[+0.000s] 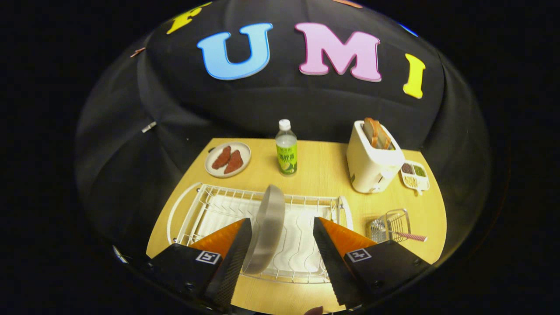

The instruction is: Take the plate from the dish rack, then take the spoon from the basket and place it into the plate.

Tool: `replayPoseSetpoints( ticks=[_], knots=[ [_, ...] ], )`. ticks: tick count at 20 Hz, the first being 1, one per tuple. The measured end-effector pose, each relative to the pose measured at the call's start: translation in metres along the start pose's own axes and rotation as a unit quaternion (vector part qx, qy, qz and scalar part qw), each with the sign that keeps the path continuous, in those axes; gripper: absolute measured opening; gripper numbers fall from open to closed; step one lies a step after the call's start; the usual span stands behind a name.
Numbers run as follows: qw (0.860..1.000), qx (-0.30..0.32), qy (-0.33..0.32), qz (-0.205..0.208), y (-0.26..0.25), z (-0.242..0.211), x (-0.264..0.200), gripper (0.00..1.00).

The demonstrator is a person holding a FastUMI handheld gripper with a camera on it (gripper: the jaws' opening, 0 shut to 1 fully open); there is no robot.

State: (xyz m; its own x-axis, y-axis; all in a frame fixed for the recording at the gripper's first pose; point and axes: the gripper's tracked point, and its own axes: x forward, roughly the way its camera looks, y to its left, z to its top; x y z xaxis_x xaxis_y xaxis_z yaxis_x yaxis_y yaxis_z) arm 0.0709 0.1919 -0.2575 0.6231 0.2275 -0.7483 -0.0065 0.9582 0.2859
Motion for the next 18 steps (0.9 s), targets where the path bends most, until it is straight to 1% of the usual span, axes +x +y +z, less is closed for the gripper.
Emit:
replayPoseSetpoints(
  ticks=[2, 6, 8, 9, 10, 11, 13, 15, 16, 18],
  knots=[
    [0.999, 0.012, 0.029, -0.016, 0.004, -0.017, 0.02, 0.81],
    [0.997, 0.005, 0.065, -0.044, 0.013, -0.034, 0.046, 0.54],
    [0.996, -0.001, 0.055, -0.077, 0.009, -0.027, 0.047, 0.41],
    [0.993, -0.009, 0.047, -0.107, -0.001, -0.021, 0.044, 0.36],
    [0.993, -0.012, 0.037, -0.115, 0.003, -0.014, 0.038, 0.33],
    [0.991, -0.028, 0.028, -0.124, 0.005, -0.008, 0.039, 0.3],
    [0.987, -0.078, 0.011, -0.139, 0.013, 0.006, 0.033, 0.29],
    [0.982, -0.114, -0.006, -0.153, 0.016, 0.021, 0.027, 0.28],
    [0.981, -0.117, -0.017, -0.151, 0.02, 0.027, 0.025, 0.28],
    [0.984, -0.103, -0.037, -0.142, 0.024, 0.039, 0.015, 0.28]
  ],
)
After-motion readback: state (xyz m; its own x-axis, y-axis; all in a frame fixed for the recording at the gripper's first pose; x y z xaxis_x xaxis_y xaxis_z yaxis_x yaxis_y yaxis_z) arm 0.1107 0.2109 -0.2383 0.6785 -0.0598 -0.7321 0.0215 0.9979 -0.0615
